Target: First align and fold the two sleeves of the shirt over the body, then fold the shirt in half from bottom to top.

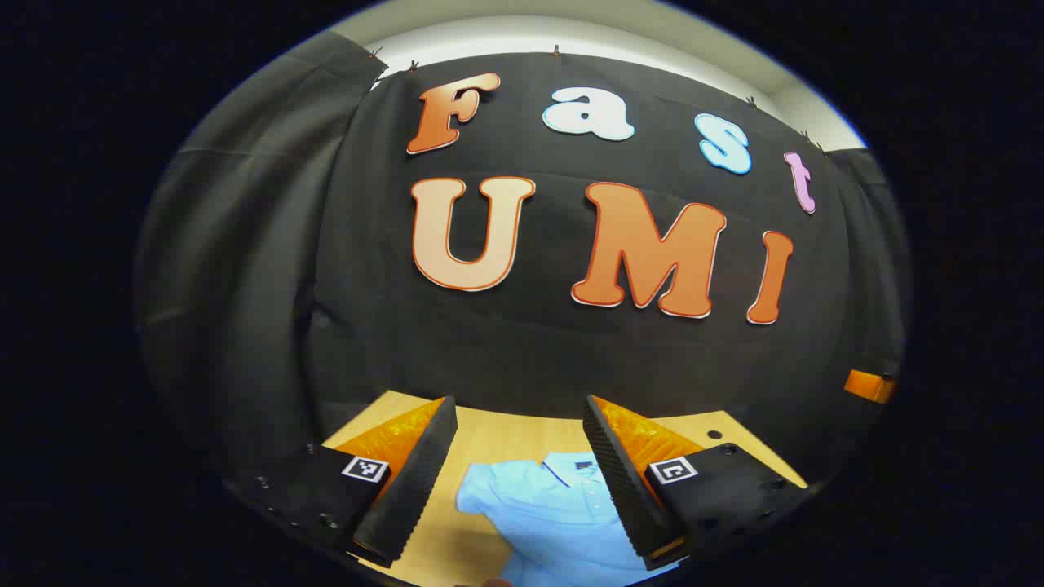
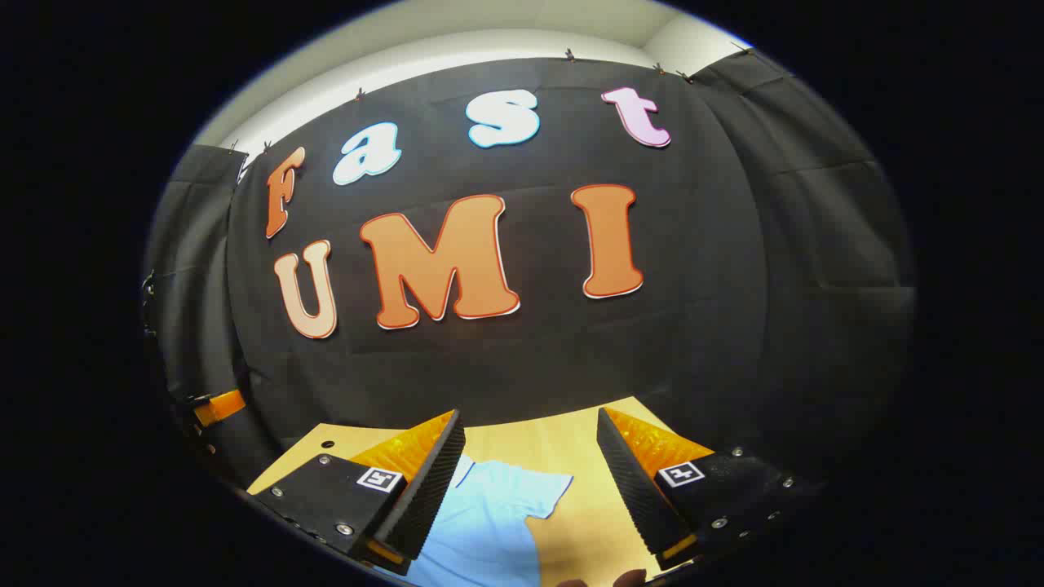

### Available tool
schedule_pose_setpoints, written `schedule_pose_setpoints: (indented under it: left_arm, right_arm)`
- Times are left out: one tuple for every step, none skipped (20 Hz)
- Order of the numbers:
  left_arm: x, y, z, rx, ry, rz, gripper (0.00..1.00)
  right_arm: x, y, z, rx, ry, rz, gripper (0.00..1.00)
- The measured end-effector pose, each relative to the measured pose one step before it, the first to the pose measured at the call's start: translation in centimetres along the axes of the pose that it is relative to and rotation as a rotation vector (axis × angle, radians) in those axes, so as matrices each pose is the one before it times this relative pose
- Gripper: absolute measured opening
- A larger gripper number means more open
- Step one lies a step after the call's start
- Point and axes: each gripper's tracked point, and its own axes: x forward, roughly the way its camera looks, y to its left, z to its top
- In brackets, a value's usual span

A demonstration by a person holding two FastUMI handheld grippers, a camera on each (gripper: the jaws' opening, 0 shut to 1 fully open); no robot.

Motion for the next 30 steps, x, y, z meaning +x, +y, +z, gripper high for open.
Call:
schedule_pose_setpoints:
  left_arm:
    - [0.69, 0.748, 0.782, 0.01975, -0.01427, -0.01433, 1.0]
    - [0.553, 0.423, 0.469, 0.0131, -0.01602, -0.0166, 1.0]
    - [0.714, 0.481, 0.318, 0.00456, -0.00666, -0.01118, 1.0]
    - [0.704, 0.224, -0.031, -0.00333, -0.00405, -0.01576, 1.0]
    - [0.488, 0.36, -0.233, -0.0159, 0.00343, -0.00233, 1.0]
    - [0.245, 0.313, -0.587, -0.03185, 0.02051, -0.0066, 1.0]
    - [0.099, -0.211, -0.542, -0.0407, 0.02063, -0.0203, 1.0]
    - [0.218, -0.304, -0.971, -0.03032, 0.02444, -0.00984, 1.0]
    - [0.086, 0.024, -0.453, -0.01308, 0.01616, 0.00477, 1.0]
    - [0.305, 0.594, -0.407, -0.00324, 0.00559, 0.00643, 1.0]
    - [0.215, 0.15, 0.104, -0.00203, -0.00124, 0.00719, 1.0]
    - [0.143, 0.097, 0.113, 0.00102, -0.00939, 0.00532, 1.0]
    - [0.107, 0.02, 0.326, 0.00811, -0.00982, 0.00303, 1.0]
    - [0.044, 0.094, 0.015, 0.01028, -0.00755, 0.01185, 1.0]
    - [0.129, 0.401, 0.238, 0.00948, -0.0088, 0.01474, 1.0]
    - [0.242, 0.127, 0.203, 0.01179, -0.00574, 0.01228, 1.0]
    - [0.08, 0.04, 0.364, 0.01194, -0.00899, 0.0099, 1.0]
    - [-0.022, -0.07, 0.159, 0.01191, -0.00592, 0.01886, 1.0]
    - [0.287, -0.056, 0.121, 0.00992, -0.0021, 0.00888, 0.97]
    - [0.091, -0.516, 0.038, 0.0065, 0.00022, -0.00194, 1.0]
    - [-0.012, -0.27, 0.047, 0.00286, -0.00025, 0.00457, 1.0]
    - [0.408, -0.075, -0.041, -0.00293, -0.0011, 0.0095, 1.0]
    - [0.289, -0.199, -0.203, -0.00653, 0.00403, 0.00802, 1.0]
    - [0.341, -0.188, -0.291, -0.00841, 0.00584, 0.0062, 1.0]
    - [0.289, 0.029, -0.499, -0.00938, 0.00934, 0.0101, 1.0]
    - [0.211, 0.044, -0.125, -0.00781, 0.00381, 0.00376, 1.0]
    - [0.165, 0.266, -0.207, -0.00456, 0.00346, 0.00492, 1.0]
    - [0.443, 0.18, -0.023, 0.00453, 0.0047, 0.00229, 1.0]
    - [0.373, 0.176, -0.335, 0.01263, 0.00837, 0.00745, 1.0]
    - [0.319, 0.223, -0.281, 0.01205, 0.00933, 0.00001, 1.0]
  right_arm:
    - [0.436, 0.714, 0.145, -0.01009, 0.00234, -0.01579, 1.0]
    - [0.241, 0.839, 0.156, -0.00938, -0.00092, -0.01227, 0.98]
    - [0.17, 0.721, 0.128, -0.00898, 0.00105, -0.00791, 0.98]
    - [0.167, 0.755, 0.085, -0.01404, -0.00227, -0.00338, 1.0]
    - [0.165, 0.471, 0.001, -0.01359, -0.00078, -0.0049, 1.0]
    - [0.009, 0.556, -0.09, -0.00962, 0.00319, 0.00204, 0.98]
    - [0.298, 0.58, -0.028, -0.00021, 0.00836, 0.00757, 0.98]
    - [0.303, 0.385, -0.058, 0.00623, 0.00902, 0.00584, 0.98]
    - [0.336, 0.188, -0.214, 0.00543, 0.01005, 0.00232, 0.98]
    - [0.331, 0.143, -0.192, 0.00041, 0.0093, -0.00044, 0.98]
    - [0.283, 0.168, -0.272, -0.00579, 0.00717, 0.00321, 0.98]
    - [0.323, 0.01, -0.189, -0.0112, 0.0071, 0.0001, 0.98]
    - [0.294, -0.384, -0.139, -0.0086, 0.00902, -0.00662, 0.98]
    - [0.344, -0.277, -0.12, -0.00073, 0.01044, -0.003, 0.98]
    - [0.406, -0.136, -0.262, 0.00672, 0.01288, 0.00383, 0.98]
    - [0.491, -0.215, -0.174, 0.00824, 0.01397, 0.00233, 0.98]
    - [0.489, -0.262, -0.049, 0.00366, 0.01276, 0.00499, 0.98]
    - [0.567, -0.363, -0.05, -0.0038, 0.01442, -0.00024, 0.98]
    - [0.567, -0.58, -0.077, -0.00734, 0.01604, -0.00237, 1.0]
    - [0.63, -0.575, -0.092, -0.0085, 0.01048, -0.00665, 0.98]
    - [0.538, -0.657, -0.088, -0.01088, 0.00681, -0.00974, 0.98]
    - [0.705, -0.515, -0.027, -0.01062, 0.00341, -0.01047, 0.98]
    - [0.686, -0.441, -0.222, -0.01255, 0.01014, -0.00571, 0.98]
    - [0.771, -0.255, -0.392, -0.01762, 0.01598, -0.00364, 0.98]
    - [0.794, -0.335, -0.41, -0.01493, 0.02022, -0.00685, 0.98]
    - [1.078, 0.044, -0.846, -0.01213, 0.04052, 0.00431, 0.98]
    - [0.841, 0.139, -0.315, -0.00724, 0.03013, -0.0011, 0.98]
    - [0.977, -0.084, -0.419, -0.01555, 0.02604, -0.00872, 0.98]
    - [1.003, -0.087, -0.341, -0.01751, 0.02339, -0.01422, 0.98]
    - [1.098, 0.219, -0.504, -0.00456, 0.02949, 0.00082, 0.98]
